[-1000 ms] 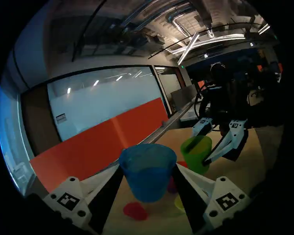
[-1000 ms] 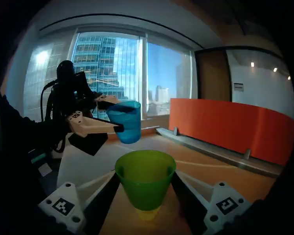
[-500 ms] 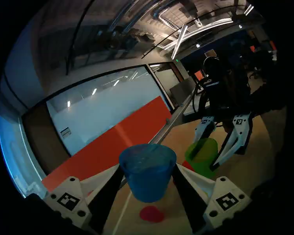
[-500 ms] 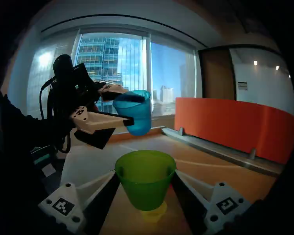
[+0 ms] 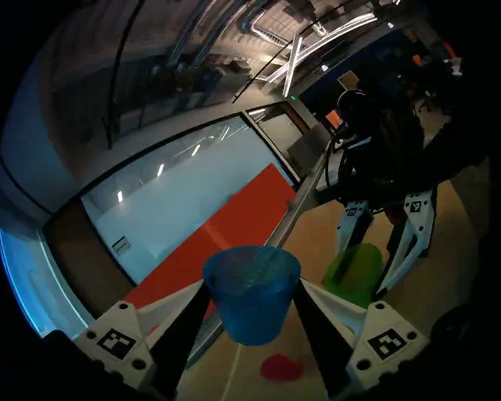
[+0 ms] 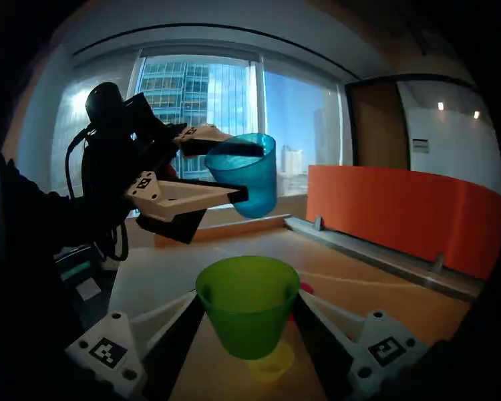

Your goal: Pour water

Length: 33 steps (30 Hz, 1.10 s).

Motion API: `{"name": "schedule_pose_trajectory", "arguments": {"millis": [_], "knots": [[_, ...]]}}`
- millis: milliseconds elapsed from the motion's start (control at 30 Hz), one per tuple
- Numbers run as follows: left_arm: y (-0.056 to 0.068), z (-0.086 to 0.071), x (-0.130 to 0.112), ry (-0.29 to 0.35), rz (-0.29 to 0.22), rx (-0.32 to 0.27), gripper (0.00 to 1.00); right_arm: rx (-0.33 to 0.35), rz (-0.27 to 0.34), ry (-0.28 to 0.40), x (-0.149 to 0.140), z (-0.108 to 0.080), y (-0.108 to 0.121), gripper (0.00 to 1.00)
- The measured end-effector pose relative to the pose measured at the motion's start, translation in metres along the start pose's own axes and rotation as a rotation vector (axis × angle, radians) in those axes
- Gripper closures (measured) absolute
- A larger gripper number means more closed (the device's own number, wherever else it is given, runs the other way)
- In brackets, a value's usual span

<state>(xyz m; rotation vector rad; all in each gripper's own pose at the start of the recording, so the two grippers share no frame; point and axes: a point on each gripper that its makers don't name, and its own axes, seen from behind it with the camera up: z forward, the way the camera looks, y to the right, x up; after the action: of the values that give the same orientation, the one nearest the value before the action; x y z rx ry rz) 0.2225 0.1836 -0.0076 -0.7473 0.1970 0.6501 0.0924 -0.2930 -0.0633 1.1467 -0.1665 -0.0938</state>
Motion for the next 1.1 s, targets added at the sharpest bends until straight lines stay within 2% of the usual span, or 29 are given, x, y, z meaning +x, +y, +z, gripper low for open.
{"name": "schedule_pose_trajectory", "arguments": {"millis": [833, 1100], "knots": [[-0.001, 0.01, 0.017, -0.014, 0.235, 0.028, 0.16, 0.034, -0.004, 0.005, 0.004, 0.013, -0.01, 0.11], [-0.001, 0.012, 0.02, -0.021, 0.287, 0.036, 0.16, 0.036, -0.006, 0.005, 0.004, 0.014, -0.012, 0.11]]}}
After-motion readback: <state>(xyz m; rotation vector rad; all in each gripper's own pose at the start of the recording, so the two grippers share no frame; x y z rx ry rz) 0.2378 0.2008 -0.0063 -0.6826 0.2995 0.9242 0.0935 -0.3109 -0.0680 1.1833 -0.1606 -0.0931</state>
